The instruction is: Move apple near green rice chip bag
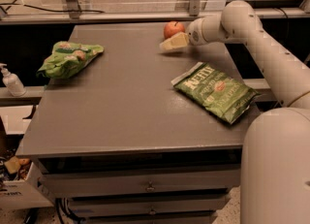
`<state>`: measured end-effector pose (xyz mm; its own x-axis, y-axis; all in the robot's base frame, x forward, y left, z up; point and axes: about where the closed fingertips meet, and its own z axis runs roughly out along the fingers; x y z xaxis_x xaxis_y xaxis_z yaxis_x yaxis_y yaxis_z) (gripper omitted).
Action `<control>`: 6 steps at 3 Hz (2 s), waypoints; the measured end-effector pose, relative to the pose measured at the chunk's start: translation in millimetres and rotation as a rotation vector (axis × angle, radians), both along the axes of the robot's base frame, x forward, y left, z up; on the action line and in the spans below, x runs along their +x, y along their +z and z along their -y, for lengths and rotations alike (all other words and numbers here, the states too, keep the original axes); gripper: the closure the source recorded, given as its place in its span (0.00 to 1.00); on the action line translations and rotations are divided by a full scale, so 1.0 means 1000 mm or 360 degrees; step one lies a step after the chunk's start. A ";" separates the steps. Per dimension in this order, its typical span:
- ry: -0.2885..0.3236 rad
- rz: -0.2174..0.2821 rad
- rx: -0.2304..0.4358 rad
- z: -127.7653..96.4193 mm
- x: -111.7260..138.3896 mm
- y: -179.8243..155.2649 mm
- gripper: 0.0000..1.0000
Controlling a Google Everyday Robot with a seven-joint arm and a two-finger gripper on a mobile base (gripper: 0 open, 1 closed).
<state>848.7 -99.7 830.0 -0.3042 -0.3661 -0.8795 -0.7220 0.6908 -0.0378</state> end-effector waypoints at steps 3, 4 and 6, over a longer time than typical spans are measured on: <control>0.0039 0.0062 0.0084 -0.011 0.009 0.025 0.65; 0.0088 0.0088 0.0094 -0.011 -0.004 0.043 0.87; 0.0345 0.0133 0.0118 -0.047 -0.062 0.082 1.00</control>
Offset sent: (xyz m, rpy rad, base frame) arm 0.0183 0.0082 0.0289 0.0617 -0.0506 0.0047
